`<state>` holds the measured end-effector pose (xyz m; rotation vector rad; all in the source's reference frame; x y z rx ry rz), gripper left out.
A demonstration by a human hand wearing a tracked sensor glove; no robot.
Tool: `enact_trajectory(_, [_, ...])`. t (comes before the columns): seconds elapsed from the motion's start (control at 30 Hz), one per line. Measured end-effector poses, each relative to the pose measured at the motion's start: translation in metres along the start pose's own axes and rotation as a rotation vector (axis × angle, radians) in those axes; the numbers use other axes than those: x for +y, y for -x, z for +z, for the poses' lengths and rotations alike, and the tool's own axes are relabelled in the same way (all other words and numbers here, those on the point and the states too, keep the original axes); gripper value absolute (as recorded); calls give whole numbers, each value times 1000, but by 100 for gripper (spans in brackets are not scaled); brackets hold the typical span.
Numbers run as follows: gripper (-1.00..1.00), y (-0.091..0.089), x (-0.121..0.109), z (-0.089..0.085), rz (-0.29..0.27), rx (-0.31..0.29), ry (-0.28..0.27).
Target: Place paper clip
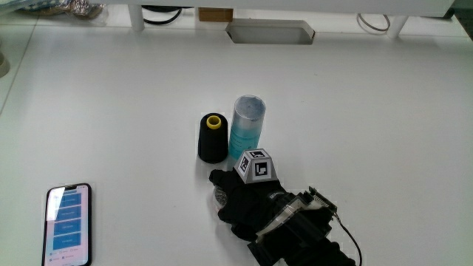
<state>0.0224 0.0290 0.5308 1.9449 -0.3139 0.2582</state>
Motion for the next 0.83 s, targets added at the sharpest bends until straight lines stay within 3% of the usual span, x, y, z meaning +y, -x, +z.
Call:
enact_trajectory(0.1, [0,1,1,0,-26,-17,-3])
enact_trajectory(0.23, [0,1,2,-1,0,2,18])
enact_trajectory(0.27, [0,0,2,-1,-40,-19,9])
enact_trajectory(0.43, [-50,-1,5,-4,-33,-12,70])
enact_trajectory(0.5, [-70,-3,9,-7,-39,-3,118])
enact_trajectory(0.53, [-80,-1,4,-5,-8,6,109])
enact_trajectory(0.6, [-100,1,-3,-2,-1,-2,83])
enact_trajectory(0.83, [-100,17,-27,14,6,-80,39])
